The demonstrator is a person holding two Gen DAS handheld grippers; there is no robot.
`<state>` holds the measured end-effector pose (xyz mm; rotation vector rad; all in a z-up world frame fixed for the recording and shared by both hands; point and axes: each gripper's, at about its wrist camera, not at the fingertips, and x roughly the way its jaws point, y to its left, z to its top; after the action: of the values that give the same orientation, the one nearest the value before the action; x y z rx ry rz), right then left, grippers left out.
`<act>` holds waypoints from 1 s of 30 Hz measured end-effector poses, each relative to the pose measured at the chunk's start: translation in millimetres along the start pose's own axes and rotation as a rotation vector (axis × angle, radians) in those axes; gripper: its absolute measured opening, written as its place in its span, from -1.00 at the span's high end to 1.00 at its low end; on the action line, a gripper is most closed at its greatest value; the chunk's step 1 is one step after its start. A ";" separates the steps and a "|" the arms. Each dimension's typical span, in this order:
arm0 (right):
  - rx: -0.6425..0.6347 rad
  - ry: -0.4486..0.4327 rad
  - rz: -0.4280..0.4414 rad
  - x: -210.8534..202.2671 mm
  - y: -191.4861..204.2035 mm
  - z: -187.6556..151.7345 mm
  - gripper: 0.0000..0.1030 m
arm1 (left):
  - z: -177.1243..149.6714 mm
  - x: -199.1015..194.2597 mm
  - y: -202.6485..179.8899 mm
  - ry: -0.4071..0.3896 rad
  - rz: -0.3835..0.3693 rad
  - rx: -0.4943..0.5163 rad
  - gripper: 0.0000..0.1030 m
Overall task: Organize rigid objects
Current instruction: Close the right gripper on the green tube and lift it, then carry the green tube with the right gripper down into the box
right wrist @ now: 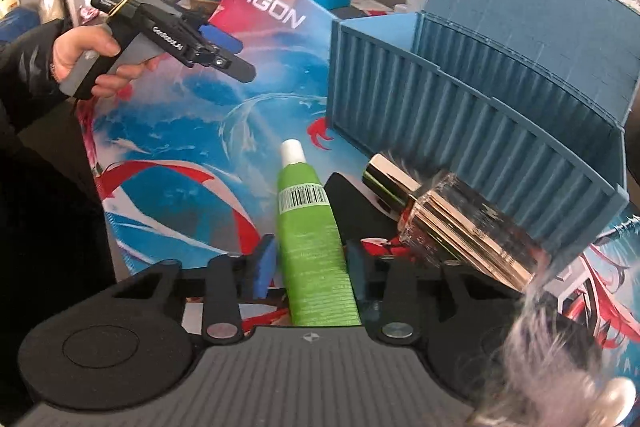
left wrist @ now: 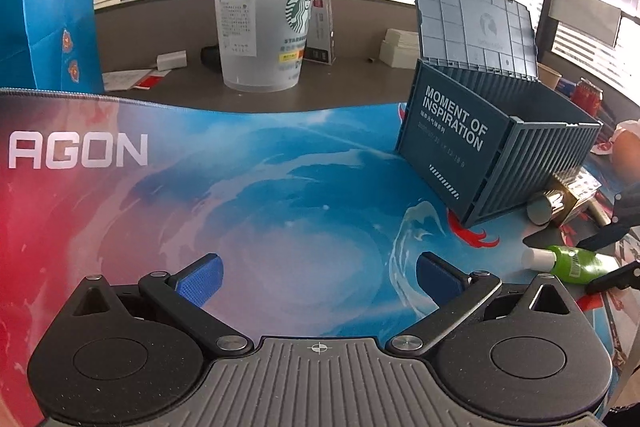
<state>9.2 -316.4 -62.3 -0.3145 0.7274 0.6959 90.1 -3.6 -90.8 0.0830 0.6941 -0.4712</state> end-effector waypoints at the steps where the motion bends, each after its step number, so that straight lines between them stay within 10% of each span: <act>1: -0.007 0.005 -0.002 0.8 0.8 0.4 0.35 | -0.3 0.4 0.1 0.000 0.002 0.000 -1.00; 30: -0.410 0.105 -0.237 -36.9 36.6 63.6 0.39 | -10.3 7.7 -5.8 -0.009 0.046 0.055 -1.00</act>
<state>-3.7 -275.7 7.8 -0.8045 0.6300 0.6018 86.6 -9.5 -103.2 0.1485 0.6686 -0.4460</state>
